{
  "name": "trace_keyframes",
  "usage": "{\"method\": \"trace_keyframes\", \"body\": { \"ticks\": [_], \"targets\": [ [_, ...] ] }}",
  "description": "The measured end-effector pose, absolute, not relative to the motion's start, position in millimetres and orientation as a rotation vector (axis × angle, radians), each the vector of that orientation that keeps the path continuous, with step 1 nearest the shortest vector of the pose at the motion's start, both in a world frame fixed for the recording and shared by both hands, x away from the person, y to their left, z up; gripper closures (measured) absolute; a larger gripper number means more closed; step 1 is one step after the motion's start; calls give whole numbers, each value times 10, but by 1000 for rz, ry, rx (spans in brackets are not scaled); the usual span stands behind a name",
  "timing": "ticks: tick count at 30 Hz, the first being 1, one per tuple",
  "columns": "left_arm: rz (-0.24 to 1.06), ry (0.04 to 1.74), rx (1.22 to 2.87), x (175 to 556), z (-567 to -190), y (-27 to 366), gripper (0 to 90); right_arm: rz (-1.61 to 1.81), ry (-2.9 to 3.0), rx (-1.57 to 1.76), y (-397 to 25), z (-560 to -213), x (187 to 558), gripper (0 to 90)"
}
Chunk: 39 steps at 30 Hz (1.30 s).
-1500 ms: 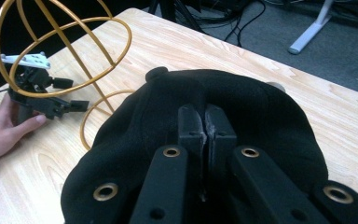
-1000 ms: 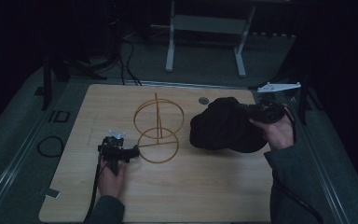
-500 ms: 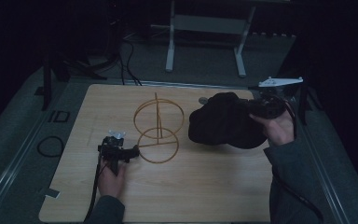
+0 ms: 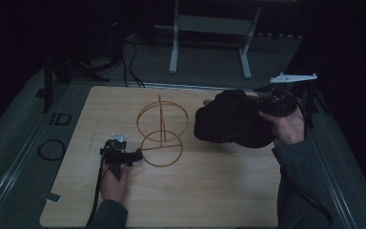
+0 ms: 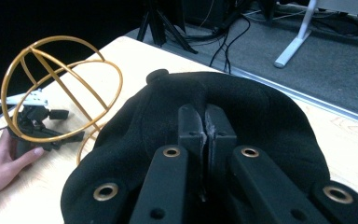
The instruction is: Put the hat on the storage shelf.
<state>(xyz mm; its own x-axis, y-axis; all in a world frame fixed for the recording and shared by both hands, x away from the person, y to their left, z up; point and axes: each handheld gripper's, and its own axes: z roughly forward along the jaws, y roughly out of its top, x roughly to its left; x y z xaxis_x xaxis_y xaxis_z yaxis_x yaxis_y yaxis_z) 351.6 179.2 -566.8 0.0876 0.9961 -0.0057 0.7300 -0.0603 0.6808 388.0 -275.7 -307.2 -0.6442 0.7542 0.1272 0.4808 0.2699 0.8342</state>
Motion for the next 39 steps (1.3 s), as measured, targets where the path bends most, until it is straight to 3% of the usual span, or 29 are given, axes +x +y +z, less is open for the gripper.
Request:
{"method": "trace_keyframes", "body": {
  "ticks": [39],
  "targets": [
    [660,1694,1849,3517,-5667,1793,6,1374,2154,1178,-2772,-2842,3993,875]
  ]
}}
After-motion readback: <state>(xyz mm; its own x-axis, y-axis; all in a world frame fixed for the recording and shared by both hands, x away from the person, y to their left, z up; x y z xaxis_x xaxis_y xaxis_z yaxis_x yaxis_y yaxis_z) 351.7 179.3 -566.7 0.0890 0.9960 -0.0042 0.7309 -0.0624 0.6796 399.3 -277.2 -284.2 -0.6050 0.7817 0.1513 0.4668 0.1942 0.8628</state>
